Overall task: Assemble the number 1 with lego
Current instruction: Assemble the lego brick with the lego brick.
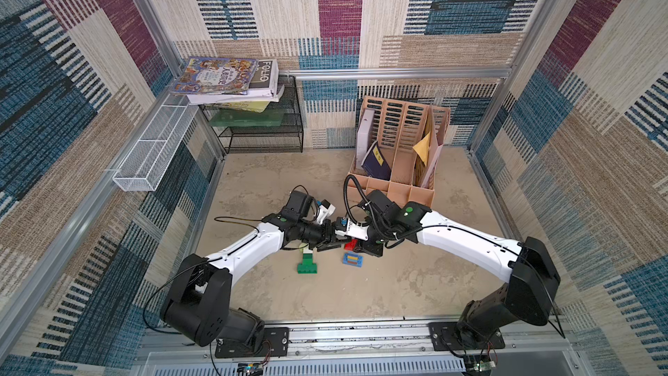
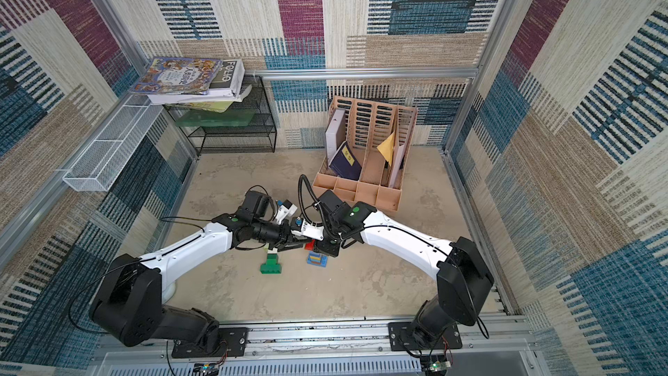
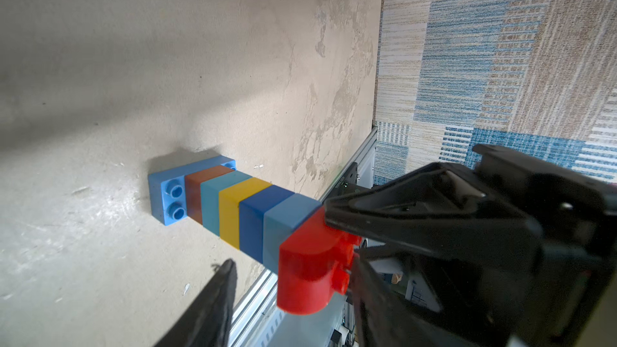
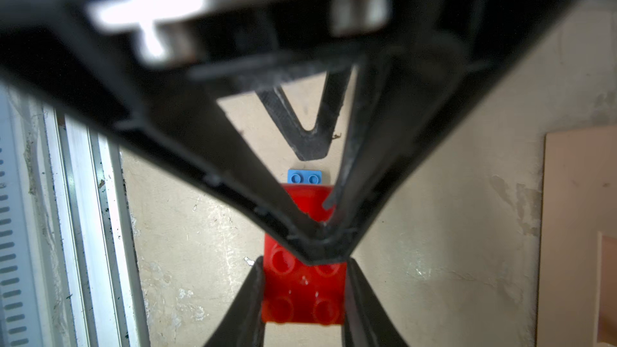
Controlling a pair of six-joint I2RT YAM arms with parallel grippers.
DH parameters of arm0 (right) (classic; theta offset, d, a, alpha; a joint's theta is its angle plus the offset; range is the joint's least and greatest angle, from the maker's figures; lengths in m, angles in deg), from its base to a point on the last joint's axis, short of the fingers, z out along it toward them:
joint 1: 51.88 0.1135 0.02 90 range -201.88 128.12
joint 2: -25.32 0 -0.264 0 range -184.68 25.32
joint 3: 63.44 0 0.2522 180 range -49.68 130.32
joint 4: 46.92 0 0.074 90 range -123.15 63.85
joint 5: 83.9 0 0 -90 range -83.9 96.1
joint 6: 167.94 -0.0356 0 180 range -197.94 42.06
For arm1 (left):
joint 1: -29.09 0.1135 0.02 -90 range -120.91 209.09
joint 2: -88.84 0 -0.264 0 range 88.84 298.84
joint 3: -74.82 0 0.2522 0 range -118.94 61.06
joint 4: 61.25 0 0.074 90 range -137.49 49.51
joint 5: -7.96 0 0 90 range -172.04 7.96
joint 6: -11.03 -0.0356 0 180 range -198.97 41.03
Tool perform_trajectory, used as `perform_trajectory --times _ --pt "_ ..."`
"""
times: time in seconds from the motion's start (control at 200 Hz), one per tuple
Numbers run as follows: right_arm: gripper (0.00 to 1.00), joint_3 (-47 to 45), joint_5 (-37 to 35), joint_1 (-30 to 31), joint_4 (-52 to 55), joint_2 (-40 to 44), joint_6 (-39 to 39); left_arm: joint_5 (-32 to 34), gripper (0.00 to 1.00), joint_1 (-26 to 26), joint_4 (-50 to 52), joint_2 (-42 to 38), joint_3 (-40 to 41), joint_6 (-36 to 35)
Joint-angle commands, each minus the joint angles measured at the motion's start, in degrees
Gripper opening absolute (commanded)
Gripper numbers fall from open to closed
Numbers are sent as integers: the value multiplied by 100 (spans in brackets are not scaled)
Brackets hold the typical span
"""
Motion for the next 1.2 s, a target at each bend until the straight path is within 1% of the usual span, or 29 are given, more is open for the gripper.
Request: perform_trajectory --times 0.0,0.185,0.386,0.706,0.971,1.122,1.197 --pt "9 31 52 -5 355 -99 4 7 57 11 37 16 15 -115" --pt "9 49 51 -15 486 -220 -7 40 53 13 142 60 16 -161" --pt "8 26 47 -23 669 -360 -2 155 47 0 489 166 -11 -390" --pt "6 -30 10 -13 796 -536 9 402 44 -12 1096 321 -34 -928" --pt "6 5 39 3 849 -585 16 502 42 -16 1278 386 -41 -1048" --pt "9 31 46 12 841 -585 -1 534 42 -21 1337 393 -76 -1082" --pt "13 70 72 3 786 -550 -47 521 43 -19 1341 383 -98 -1074"
